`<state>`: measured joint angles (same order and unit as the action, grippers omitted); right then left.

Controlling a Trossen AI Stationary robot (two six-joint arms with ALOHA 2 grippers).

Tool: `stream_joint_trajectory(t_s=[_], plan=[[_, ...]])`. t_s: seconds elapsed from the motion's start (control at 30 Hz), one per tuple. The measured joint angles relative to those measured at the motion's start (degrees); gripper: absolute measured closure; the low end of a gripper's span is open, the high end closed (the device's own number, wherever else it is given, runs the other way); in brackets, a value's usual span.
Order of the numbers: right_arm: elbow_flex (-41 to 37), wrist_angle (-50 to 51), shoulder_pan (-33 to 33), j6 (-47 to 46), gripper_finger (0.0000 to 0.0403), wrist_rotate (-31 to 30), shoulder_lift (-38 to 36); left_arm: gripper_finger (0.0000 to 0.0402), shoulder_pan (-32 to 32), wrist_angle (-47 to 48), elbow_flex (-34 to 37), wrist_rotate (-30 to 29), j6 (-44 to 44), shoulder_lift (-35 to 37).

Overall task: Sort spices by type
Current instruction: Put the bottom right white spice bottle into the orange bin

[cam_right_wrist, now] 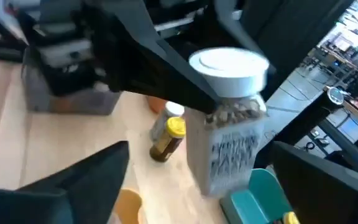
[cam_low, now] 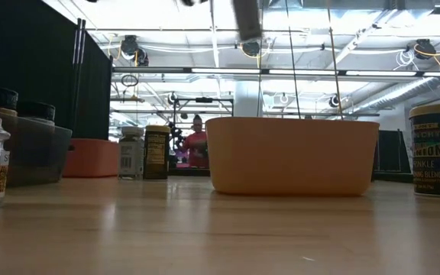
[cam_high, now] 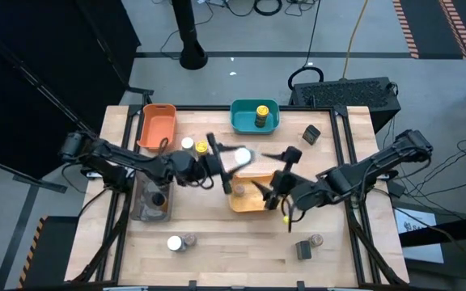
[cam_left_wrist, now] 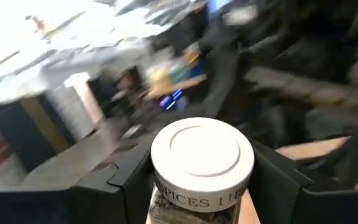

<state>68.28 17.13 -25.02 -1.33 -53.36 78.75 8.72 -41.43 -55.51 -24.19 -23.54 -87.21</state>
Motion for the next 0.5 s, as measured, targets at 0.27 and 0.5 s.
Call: stream_joint_trajectory(t_s=[0.27, 0.5], plan=[[-0.01, 4.29, 3.24, -5.12, 0.0038, -0.75, -5.49, 0.0188, -7.95, 28.34, -0.02, -22.09, 11.86, 14.16], [-2.07, 8.03, 8.66, -7.5, 0.004, -0.64, -5.74, 0.0188, -19.83, 52.33, -0.02, -28.85, 34.04, 21.64]])
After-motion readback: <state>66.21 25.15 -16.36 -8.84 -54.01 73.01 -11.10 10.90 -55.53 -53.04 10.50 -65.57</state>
